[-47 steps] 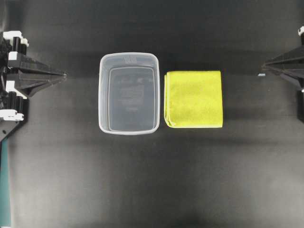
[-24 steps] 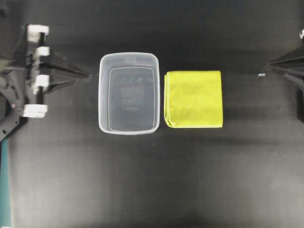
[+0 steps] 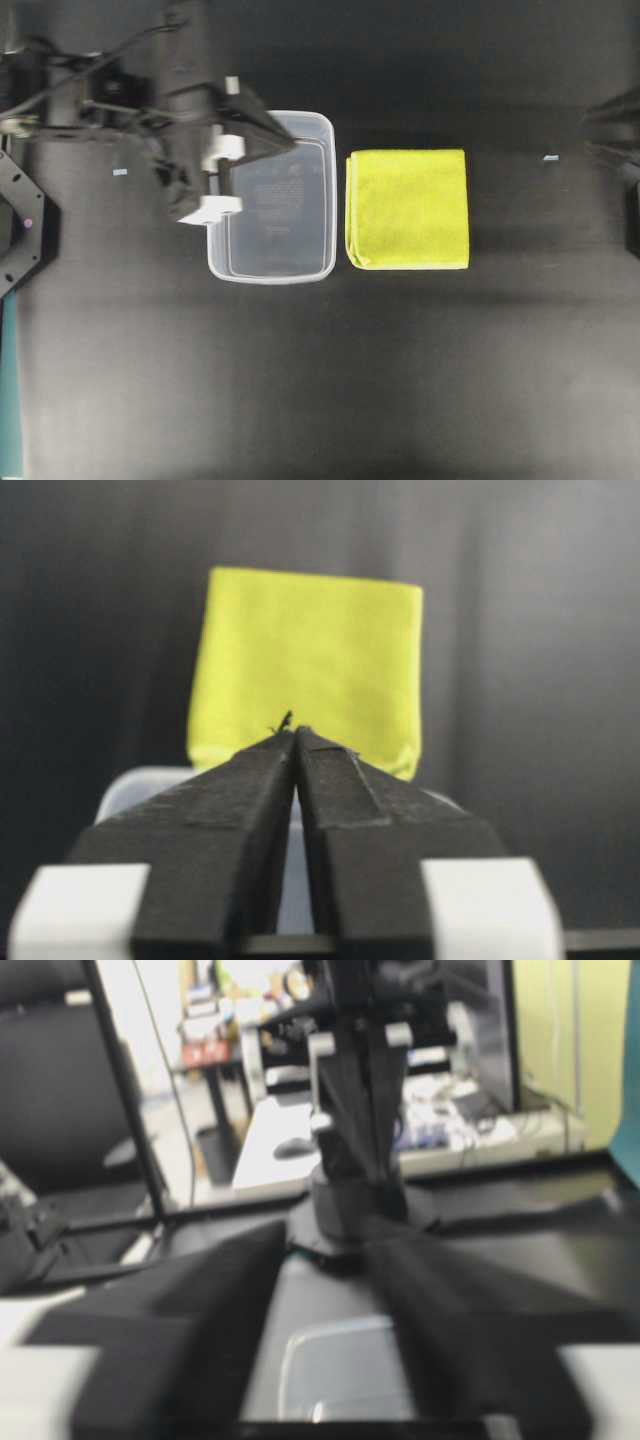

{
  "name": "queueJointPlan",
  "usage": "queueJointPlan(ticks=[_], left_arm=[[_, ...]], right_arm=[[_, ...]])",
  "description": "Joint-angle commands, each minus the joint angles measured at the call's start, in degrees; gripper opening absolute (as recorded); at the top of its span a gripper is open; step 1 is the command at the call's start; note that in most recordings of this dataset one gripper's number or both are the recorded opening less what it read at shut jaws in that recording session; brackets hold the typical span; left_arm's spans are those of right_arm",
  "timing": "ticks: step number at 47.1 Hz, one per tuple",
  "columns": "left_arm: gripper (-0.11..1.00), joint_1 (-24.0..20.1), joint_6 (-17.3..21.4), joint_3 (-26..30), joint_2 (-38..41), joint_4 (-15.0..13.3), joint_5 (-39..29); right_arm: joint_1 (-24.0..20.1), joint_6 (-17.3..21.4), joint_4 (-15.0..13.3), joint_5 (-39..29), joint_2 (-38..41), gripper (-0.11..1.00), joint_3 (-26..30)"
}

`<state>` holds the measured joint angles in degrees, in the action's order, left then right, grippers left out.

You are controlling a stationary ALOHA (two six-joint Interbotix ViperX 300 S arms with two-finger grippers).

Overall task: Place the yellow towel into the container with the left arm.
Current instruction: 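Swing the left gripper out over the clear container toward the towel, then lower the open left gripper onto the yellow towel's near edge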

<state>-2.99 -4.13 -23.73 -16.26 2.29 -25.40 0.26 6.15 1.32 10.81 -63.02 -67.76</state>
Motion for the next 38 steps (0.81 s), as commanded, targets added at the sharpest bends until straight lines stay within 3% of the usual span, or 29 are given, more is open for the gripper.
queueJointPlan(ticks=[1,7,12,16,25,38], left_arm=[[0.13,-0.7,0.09,5.19,3.16,0.18,-2.11],[0.46,-0.79,0.97,10.37,8.79,0.26,-6.86],[0.77,-0.53,4.57,14.68,13.8,0.26,-8.96],[0.9,-0.53,8.44,19.16,18.81,0.26,-10.99],[0.9,-0.53,12.48,28.3,30.5,0.26,-16.88],[0.9,-0.44,11.95,34.89,44.82,0.26,-17.23]], right_arm=[[0.09,-0.18,0.18,0.18,-1.32,0.56,0.62],[0.09,-0.09,0.18,0.18,-3.08,0.82,0.79],[0.09,-0.53,0.09,0.35,-4.31,0.81,0.97],[0.09,-0.62,0.0,0.44,-5.01,0.8,0.88],[0.09,-0.79,-0.09,0.18,-6.33,0.8,0.97],[0.0,-1.93,-0.35,-0.09,-9.67,0.8,1.41]])
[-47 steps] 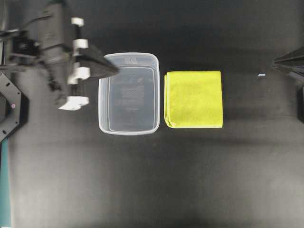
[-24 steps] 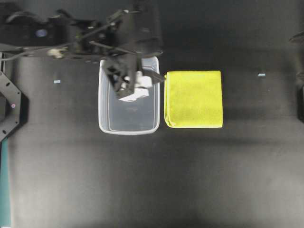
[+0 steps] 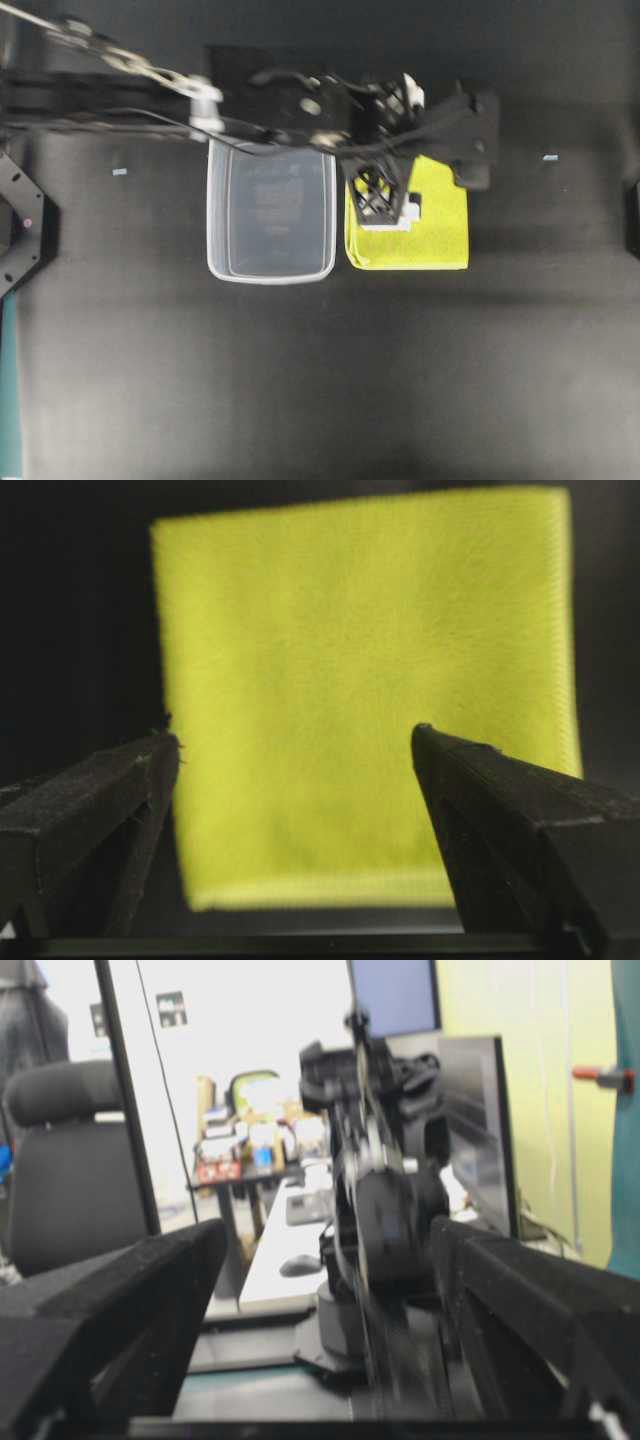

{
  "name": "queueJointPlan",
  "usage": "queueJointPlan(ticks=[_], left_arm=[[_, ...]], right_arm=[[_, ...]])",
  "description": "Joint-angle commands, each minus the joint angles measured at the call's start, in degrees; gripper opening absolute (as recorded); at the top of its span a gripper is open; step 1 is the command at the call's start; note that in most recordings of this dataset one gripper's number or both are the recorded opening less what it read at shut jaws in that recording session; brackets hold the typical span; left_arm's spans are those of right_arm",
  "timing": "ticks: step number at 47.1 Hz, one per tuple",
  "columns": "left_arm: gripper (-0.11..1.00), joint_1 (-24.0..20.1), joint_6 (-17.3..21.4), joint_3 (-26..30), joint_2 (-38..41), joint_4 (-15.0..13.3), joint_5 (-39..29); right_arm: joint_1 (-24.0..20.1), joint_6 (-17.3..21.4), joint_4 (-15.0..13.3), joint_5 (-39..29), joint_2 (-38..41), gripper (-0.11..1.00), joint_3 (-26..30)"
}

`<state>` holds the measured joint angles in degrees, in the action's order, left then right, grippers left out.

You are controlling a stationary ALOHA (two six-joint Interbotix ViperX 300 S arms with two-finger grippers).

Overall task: Place the yellow towel into the container with the left arm.
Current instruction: 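Lower the open left gripper onto the yellow towel's near edge, then close the left gripper on the yellow towel and lift it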

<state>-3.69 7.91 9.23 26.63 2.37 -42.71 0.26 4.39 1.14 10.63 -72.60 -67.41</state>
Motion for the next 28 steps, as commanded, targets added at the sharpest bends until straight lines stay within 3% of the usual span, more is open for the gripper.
queueJointPlan(ticks=[1,28], left_arm=[[0.9,0.26,-0.09,2.11,2.46,0.18,0.09],[0.89,2.64,0.26,1.05,9.05,0.18,-0.35]], right_arm=[[0.0,-0.18,-0.18,0.0,-0.18,0.8,1.05],[0.0,0.35,-0.18,-1.32,-1.14,0.79,1.67]])
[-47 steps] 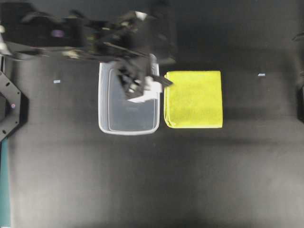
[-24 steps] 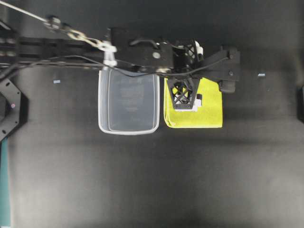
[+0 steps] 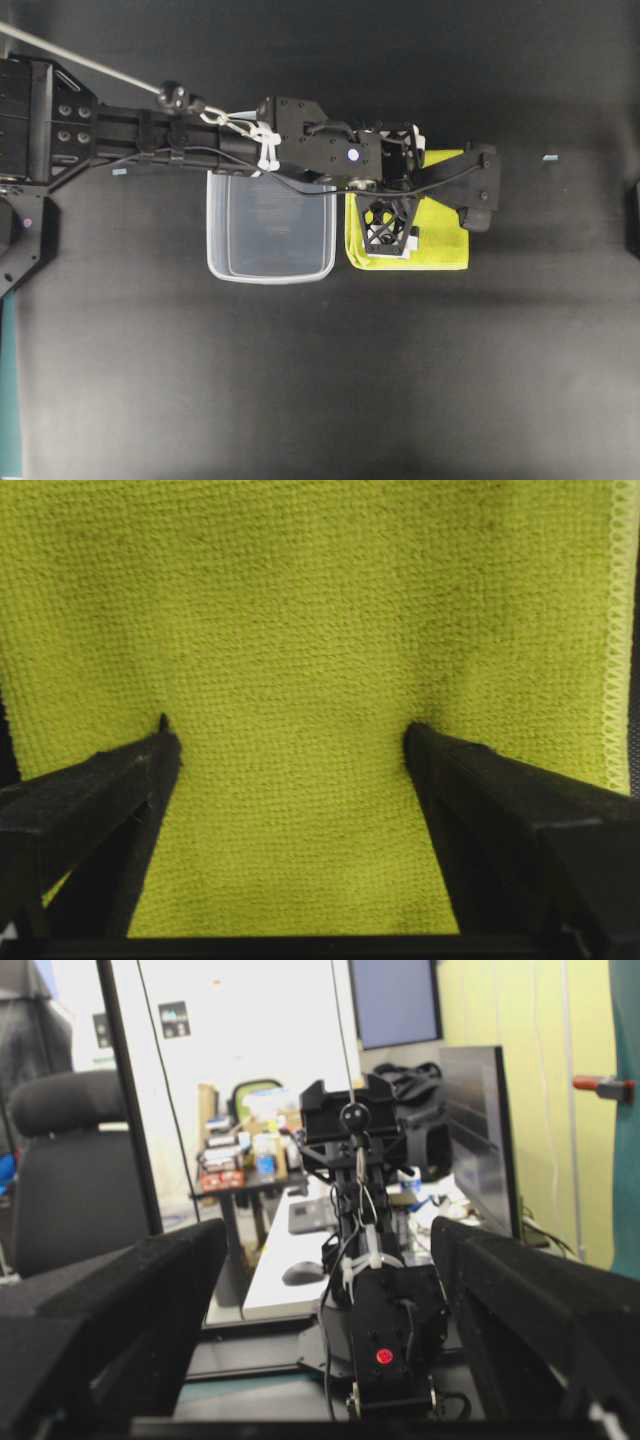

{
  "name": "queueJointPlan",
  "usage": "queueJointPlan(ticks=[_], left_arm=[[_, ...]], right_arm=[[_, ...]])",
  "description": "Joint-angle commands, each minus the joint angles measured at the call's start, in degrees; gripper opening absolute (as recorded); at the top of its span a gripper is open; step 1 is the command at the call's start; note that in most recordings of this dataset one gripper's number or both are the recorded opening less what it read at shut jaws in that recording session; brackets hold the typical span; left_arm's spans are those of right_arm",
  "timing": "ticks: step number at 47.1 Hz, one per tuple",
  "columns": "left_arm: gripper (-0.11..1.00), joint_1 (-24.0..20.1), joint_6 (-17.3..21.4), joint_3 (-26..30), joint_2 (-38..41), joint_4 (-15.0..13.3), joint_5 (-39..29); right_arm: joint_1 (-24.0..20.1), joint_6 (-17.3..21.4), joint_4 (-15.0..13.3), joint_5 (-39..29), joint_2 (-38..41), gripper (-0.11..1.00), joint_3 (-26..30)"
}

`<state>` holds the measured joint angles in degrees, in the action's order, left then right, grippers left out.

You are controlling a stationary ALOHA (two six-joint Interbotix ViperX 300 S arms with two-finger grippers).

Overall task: Place the yellow towel into the container with the left arm.
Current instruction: 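Close the left gripper on the yellow towel and lift it, then carry the held towel left over the clear container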

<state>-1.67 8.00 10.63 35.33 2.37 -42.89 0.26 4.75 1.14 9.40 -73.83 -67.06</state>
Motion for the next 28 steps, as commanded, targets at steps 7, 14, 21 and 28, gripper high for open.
queueJointPlan(ticks=[7,14,21,28], left_arm=[[0.7,0.62,0.7,-0.53,0.26,0.18,-1.32],[0.29,0.35,0.7,0.26,-1.49,0.18,-1.41],[0.07,0.09,0.7,2.11,-4.57,0.18,-2.29],[0.07,0.62,0.7,5.1,-9.76,0.18,-7.47]], right_arm=[[-0.09,0.09,-0.18,-1.58,-0.18,0.79,1.49],[-0.09,0.09,-0.18,-1.85,-0.26,0.79,1.58],[-0.09,-0.26,-0.18,-2.55,-0.88,0.79,2.02],[-0.09,-0.35,-0.18,-4.31,-1.58,0.79,2.55]])
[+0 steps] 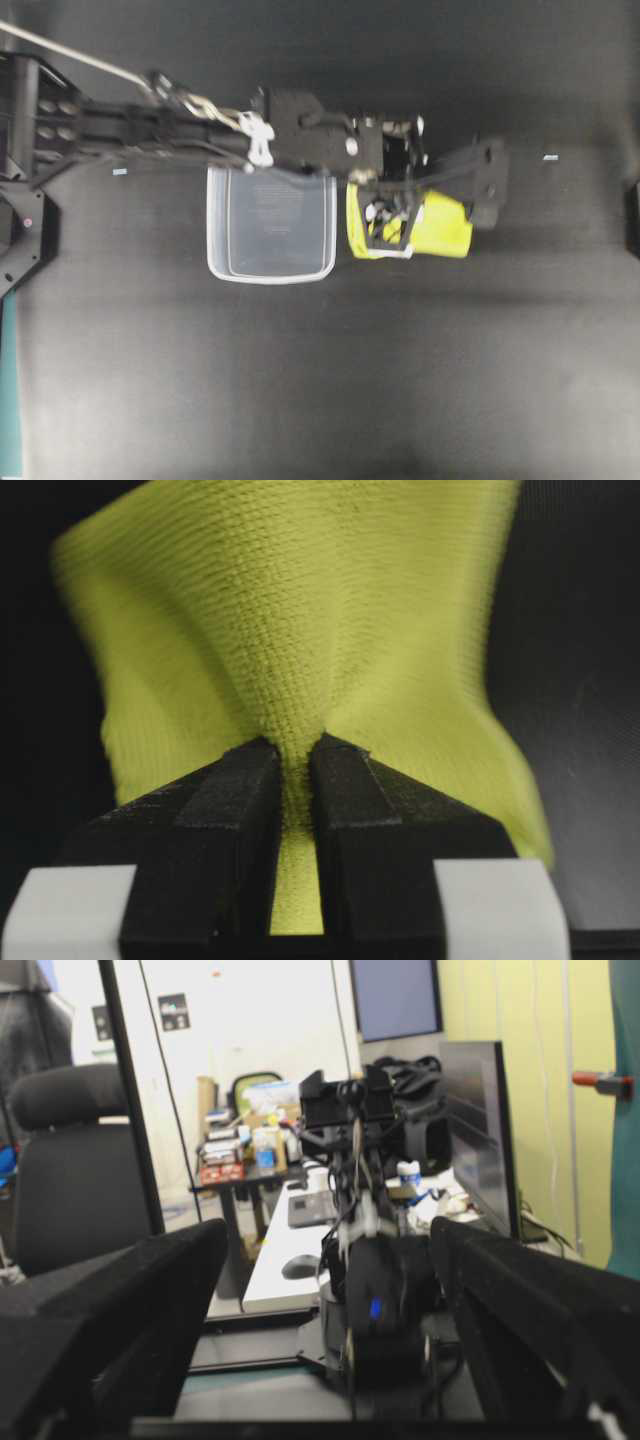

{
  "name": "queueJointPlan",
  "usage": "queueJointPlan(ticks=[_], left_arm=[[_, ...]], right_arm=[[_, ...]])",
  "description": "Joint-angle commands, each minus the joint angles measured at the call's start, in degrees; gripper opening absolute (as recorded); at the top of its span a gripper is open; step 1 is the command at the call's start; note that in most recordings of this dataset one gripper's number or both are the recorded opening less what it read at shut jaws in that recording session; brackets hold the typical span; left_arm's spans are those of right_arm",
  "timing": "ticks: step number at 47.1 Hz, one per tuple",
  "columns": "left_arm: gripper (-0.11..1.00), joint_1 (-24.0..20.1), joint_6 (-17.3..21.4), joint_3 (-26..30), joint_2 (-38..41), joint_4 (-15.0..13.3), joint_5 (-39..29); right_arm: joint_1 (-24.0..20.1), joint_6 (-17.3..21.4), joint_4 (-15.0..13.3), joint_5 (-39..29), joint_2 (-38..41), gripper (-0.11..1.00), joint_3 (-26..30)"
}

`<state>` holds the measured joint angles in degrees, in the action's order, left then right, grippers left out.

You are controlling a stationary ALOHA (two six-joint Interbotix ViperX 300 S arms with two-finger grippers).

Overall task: Place the yellow towel into the container with the left arm.
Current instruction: 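Carry the held towel left over the clear container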

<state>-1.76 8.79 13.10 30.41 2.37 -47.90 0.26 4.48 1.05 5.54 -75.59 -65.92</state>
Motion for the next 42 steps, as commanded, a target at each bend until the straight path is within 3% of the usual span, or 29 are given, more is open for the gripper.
queueJointPlan(ticks=[1,14,21,26,30,42], left_arm=[[0.07,0.79,-0.18,2.9,-5.71,0.18,-3.25],[0.07,1.05,-0.79,1.14,-19.78,0.18,-13.01],[0.07,0.79,-0.35,-6.06,-27.95,0.18,-14.59],[0.07,-0.44,-0.44,-15.91,-33.93,0.18,-14.41],[0.07,-0.79,-0.18,-20.74,-36.74,0.18,-13.8],[0.07,-0.88,-0.44,-26.89,-40.17,0.18,-8.35]], right_arm=[[-0.09,-0.09,-0.09,-0.7,0.09,0.79,1.41],[-0.09,-0.26,-0.09,-1.32,0.09,0.79,1.41],[-0.09,-0.44,-0.09,-1.32,0.26,0.79,1.32],[-0.09,-0.35,-0.09,-1.23,0.44,0.79,1.32],[-0.09,-0.26,-0.09,-1.14,0.62,0.79,1.23],[0.0,-0.26,-0.09,-0.53,1.05,0.79,0.97]])
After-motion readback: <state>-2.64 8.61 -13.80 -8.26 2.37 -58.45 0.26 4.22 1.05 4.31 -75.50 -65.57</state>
